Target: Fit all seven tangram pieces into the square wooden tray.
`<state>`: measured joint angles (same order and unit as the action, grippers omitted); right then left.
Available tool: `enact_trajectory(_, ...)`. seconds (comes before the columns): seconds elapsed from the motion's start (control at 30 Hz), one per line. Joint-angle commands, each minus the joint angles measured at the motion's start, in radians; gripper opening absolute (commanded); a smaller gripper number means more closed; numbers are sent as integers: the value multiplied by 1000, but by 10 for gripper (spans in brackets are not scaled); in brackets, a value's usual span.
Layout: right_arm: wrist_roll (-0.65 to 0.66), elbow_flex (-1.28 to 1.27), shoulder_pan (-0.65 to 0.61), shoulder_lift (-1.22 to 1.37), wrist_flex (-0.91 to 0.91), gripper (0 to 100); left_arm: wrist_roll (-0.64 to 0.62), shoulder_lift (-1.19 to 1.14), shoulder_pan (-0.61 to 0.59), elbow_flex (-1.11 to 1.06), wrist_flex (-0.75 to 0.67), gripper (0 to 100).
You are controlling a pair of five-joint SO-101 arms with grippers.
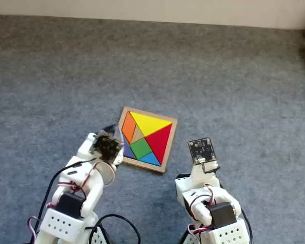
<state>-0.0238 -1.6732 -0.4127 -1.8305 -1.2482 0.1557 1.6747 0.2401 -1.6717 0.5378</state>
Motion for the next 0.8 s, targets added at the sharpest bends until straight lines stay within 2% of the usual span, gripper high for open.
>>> enact_trajectory(0.0,9,-114,12,-21,-4,10,-8,137,-56,-25,32,7)
enact_trajectory(0.33,9,-114,5,-21,-4,10,-6,156,-136,-24,60,10)
enact_trajectory(0.5,9,-114,-12,-21,-4,10,-6,150,-242,-24,81,10)
enact_trajectory(0.63,9,-114,-13,-21,-4,10,-6,143,-294,-24,170,11)
enact_trajectory(0.77,9,-114,-8,-21,-4,10,-6,142,-292,-24,302,11)
